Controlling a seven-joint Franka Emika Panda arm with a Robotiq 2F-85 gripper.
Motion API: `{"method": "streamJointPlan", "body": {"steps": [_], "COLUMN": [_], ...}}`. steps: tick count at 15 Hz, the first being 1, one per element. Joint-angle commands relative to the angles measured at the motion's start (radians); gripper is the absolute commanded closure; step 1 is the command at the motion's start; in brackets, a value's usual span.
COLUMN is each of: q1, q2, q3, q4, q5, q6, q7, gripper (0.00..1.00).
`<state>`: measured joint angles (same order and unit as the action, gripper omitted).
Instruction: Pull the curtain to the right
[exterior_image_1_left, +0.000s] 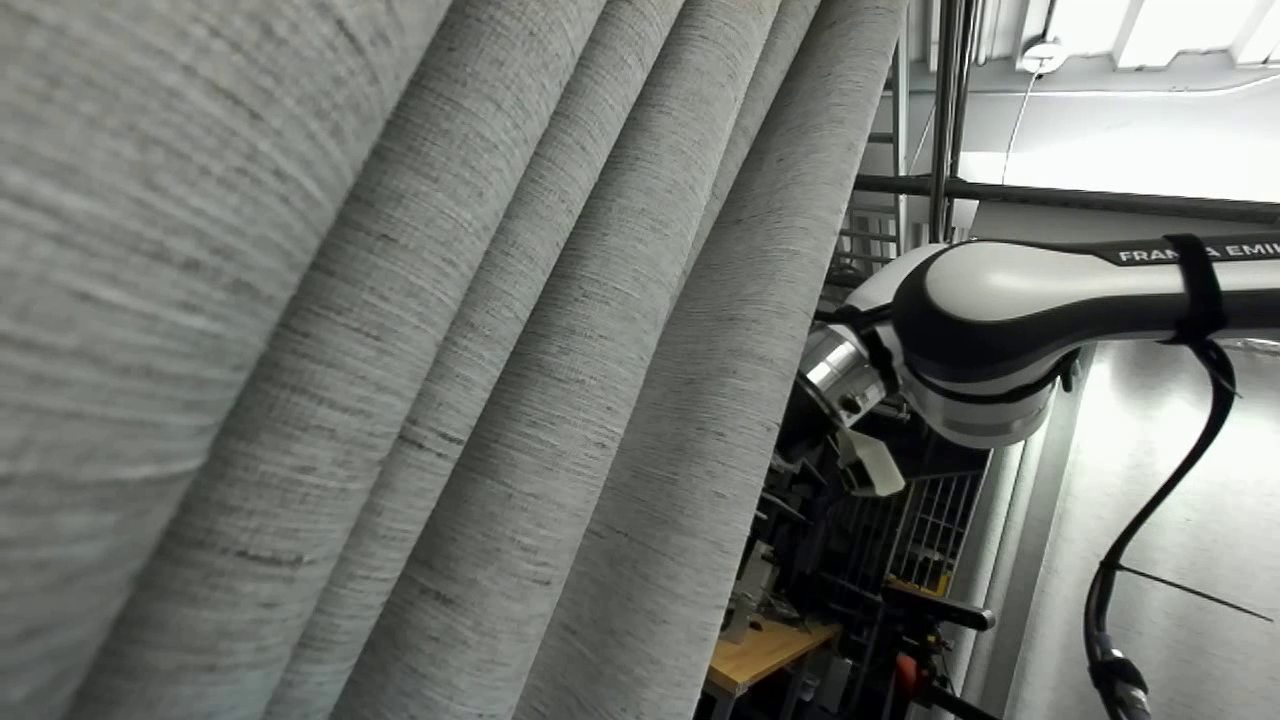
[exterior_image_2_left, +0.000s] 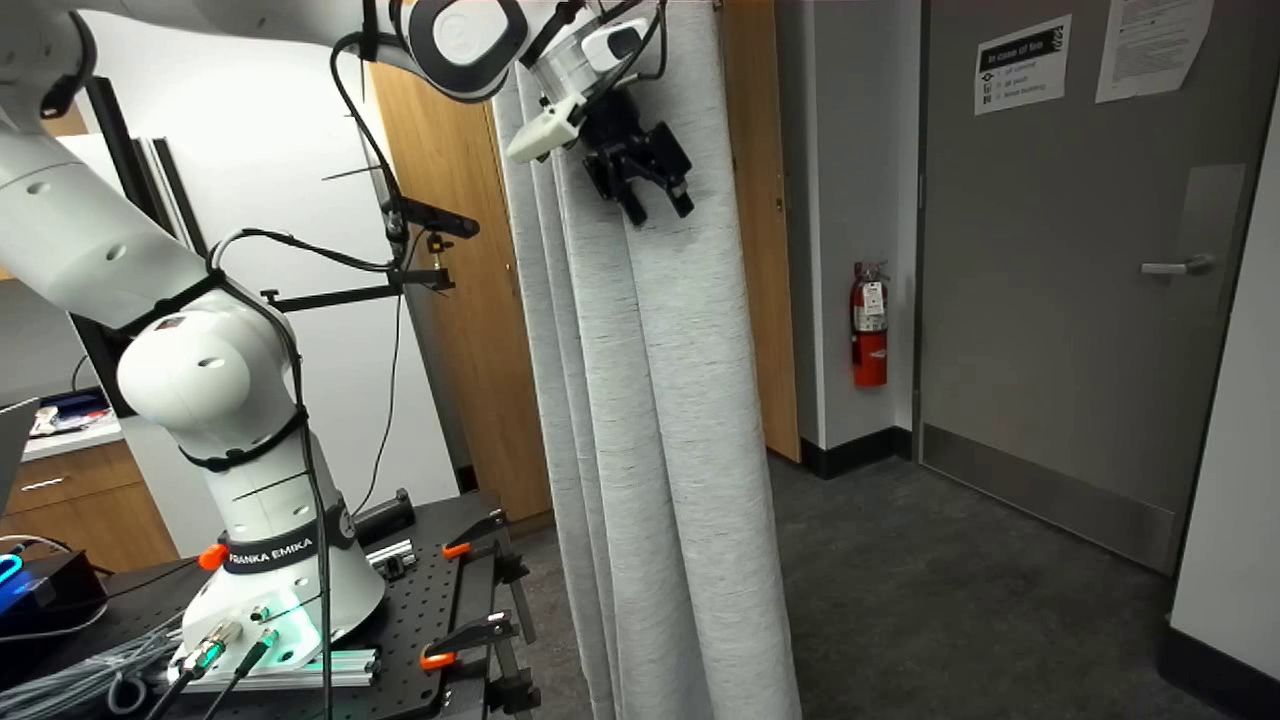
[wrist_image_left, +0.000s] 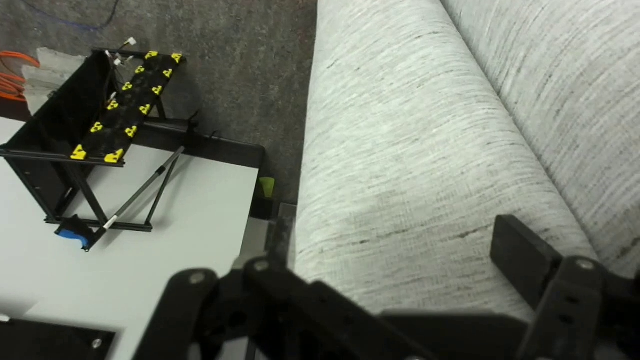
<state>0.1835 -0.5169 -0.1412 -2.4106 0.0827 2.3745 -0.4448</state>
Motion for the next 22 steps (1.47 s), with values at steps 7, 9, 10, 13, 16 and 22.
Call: {"method": "streamJointPlan", "body": {"steps": [7,9,10,13,16,22], "q1": [0.021,0.014,0.012,-0.008,-0.018,0.018], "q2": [-0.041,-0.059,-0.068,-0.078,-0.052,0.044], "q3": [-0.004,-0.001,-0.001,0.012,0.013,-0.008], "q4": [0.004,-0.001,-0.002,-0.009,-0.018,-0.026], "q5": [0.058,0.052,0.052,0.029,0.034,0.086], "q6": [-0.164,-0.213,-0.231,-0.223,-0.098,0.293], "q7": [-0.067,-0.075,-0.079,-0.059,-0.04,-0.03], "gripper": [0.0,0.0,0.0,0.0,0.0,0.0]}}
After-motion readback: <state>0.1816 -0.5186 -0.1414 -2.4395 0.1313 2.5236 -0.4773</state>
